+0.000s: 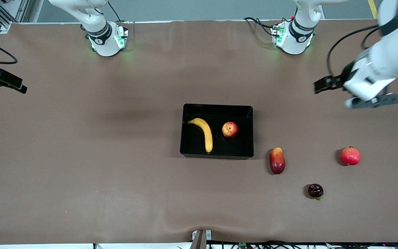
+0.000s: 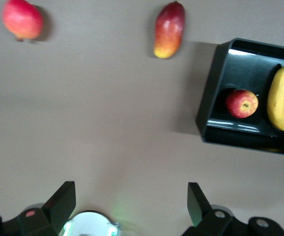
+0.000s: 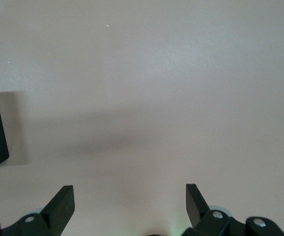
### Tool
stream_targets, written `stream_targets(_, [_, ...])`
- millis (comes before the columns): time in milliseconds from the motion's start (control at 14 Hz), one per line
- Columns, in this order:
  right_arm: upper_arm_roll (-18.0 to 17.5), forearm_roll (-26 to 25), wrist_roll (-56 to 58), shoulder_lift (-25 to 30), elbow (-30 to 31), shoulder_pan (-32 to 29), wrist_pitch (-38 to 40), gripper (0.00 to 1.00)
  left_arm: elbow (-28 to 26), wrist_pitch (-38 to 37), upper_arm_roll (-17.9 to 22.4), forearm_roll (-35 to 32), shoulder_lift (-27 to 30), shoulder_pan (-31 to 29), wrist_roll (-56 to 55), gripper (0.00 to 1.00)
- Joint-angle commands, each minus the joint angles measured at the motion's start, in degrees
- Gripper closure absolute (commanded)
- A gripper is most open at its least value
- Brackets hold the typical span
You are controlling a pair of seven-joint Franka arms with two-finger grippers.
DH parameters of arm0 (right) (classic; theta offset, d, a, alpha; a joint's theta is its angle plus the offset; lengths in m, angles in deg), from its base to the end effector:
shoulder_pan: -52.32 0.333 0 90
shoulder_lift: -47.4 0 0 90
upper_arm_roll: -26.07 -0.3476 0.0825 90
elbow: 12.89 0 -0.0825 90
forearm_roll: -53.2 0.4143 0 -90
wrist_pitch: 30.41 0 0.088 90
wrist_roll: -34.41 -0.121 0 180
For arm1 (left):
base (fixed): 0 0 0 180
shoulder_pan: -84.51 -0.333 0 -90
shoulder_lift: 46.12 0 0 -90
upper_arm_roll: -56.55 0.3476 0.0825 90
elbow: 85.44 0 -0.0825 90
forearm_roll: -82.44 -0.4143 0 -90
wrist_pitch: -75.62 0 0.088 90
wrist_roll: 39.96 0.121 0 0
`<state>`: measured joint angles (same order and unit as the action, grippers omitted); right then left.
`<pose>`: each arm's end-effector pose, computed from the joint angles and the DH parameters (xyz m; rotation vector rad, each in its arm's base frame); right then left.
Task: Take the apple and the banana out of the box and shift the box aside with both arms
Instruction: 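Move the left gripper over the apple in the black tray, then lower the left gripper and grasp the red-yellow apple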
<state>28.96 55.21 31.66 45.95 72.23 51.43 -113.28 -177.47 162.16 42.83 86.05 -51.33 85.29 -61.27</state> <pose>0.5790 -0.0332 0.6592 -3.1010 0.1719 0.0998 0.5789 -0.1521 0.5680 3.0964 0.1857 -0.3131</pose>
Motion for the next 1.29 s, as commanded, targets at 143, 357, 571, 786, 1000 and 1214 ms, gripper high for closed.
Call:
stream_targets(143, [-0.34,-0.52,0.56,-0.22,-0.92,-0.34,0.69,0.0,-4.02,12.74,-7.88,0.52,-6.9,0.97,-13.46,0.0])
stream_targets(357, [-0.25,-0.52,0.56,-0.13,-1.01,-0.43,0.69,0.0,-4.03,22.76,-8.25,-1.84,-13.75,7.37,-26.46,0.0])
stream_targets(571, [-0.34,-0.52,0.56,-0.22,-1.01,-0.34,0.69,0.0,-2.81,30.43,-8.34,-6.59,-20.87,12.12,-36.49,0.0])
stream_targets(786, [-0.34,-0.43,0.56,-0.22,-0.92,-0.26,1.48,0.0,-2.37,35.18,-8.25,-9.75,-25.89,14.42,-43.7,0.0])
stream_targets(1000, [-0.34,-0.52,0.56,-0.22,-0.92,-0.26,1.48,0.0,-2.63,37.3,-8.25,-13.71,-29.49,14.95,-48.55,0.0])
stream_targets(1214, [-0.34,-0.43,0.56,-0.22,-0.92,-0.26,1.48,0.0,-2.54,37.74,-8.25,-15.39,-32.04,15.21,-50.23,0.0])
